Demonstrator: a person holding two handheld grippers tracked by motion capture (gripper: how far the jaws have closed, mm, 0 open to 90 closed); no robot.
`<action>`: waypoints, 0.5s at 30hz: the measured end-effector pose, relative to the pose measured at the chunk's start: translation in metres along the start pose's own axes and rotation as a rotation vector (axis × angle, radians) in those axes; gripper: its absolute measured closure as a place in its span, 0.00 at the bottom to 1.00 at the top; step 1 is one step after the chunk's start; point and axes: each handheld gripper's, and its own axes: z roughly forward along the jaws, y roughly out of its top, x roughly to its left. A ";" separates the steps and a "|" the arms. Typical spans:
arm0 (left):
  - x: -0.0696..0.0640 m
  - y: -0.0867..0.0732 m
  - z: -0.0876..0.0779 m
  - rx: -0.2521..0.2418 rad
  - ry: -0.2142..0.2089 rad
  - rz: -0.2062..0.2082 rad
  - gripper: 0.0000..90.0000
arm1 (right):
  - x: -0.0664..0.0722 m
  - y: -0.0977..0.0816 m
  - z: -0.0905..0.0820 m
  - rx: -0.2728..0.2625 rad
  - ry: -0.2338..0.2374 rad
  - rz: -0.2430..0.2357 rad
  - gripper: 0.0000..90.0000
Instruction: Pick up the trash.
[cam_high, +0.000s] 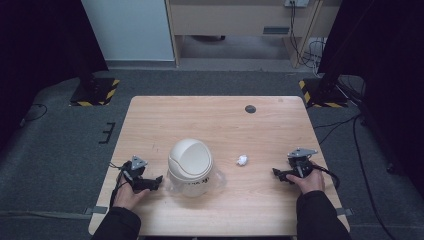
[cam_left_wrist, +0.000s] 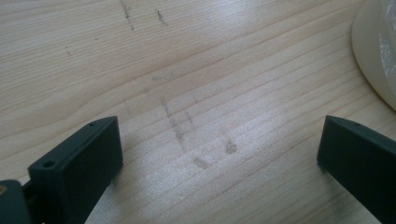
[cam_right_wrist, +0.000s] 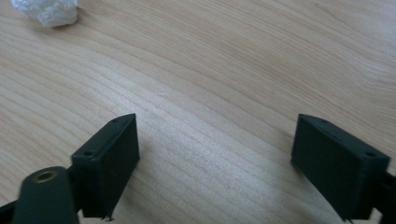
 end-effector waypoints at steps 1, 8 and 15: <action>0.000 0.000 0.000 -0.001 0.000 -0.001 0.00 | 0.000 0.000 0.000 0.000 0.000 0.000 0.21; 0.000 0.000 0.000 -0.001 0.001 -0.002 0.00 | -0.001 0.007 -0.010 -0.075 0.002 0.029 0.22; -0.001 0.000 0.000 -0.001 0.003 -0.004 0.00 | 0.000 0.016 -0.022 -0.170 -0.004 0.077 0.24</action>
